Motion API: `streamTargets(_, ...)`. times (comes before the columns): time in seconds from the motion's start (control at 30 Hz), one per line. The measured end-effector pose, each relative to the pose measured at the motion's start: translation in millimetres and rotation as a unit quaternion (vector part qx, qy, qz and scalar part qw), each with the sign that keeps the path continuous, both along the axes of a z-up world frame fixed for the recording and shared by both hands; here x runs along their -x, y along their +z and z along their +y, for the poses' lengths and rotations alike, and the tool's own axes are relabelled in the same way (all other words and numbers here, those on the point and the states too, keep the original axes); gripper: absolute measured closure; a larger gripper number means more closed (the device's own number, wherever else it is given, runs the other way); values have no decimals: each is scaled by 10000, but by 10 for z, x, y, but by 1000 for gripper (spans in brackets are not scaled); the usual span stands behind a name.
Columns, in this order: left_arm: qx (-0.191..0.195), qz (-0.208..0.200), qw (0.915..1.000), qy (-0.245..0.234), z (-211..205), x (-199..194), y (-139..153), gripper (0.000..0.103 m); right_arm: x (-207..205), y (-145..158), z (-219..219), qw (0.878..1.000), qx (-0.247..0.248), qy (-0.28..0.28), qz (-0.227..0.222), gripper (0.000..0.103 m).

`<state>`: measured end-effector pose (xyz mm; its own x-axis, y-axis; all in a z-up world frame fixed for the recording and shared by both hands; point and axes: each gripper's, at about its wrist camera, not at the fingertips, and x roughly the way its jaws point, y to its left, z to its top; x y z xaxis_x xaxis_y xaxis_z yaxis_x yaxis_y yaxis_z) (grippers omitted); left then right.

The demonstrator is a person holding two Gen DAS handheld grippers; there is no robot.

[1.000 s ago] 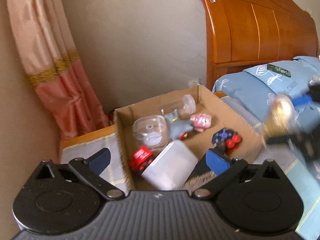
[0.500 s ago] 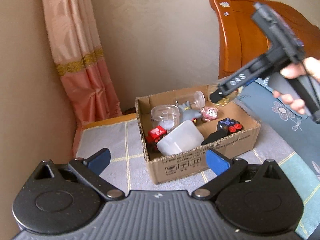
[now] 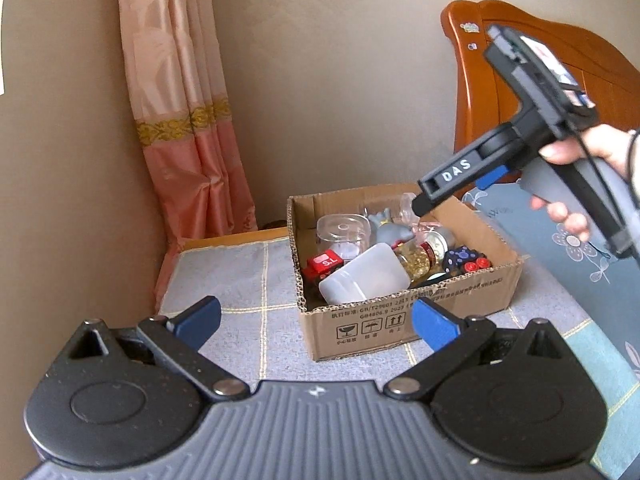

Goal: Organize rigid objects

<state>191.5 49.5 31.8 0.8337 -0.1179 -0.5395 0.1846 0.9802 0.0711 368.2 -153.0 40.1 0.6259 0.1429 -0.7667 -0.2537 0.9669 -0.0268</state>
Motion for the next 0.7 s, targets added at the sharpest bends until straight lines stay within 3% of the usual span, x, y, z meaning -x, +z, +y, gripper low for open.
streamTargets(0.23,44,157,9997,179,8,-30,-12,2,440,117,34,9996,178,129,-175,0)
streamTargets(0.37,-33,151,9995,284,-11,-10,-19,1,737,114,3,9991,296,-155,-248,0)
streamTargets(0.7,-204,705,9962,476,-138,49,-248,2,1550,-449,-98,9907,-268,-1319,212,0)
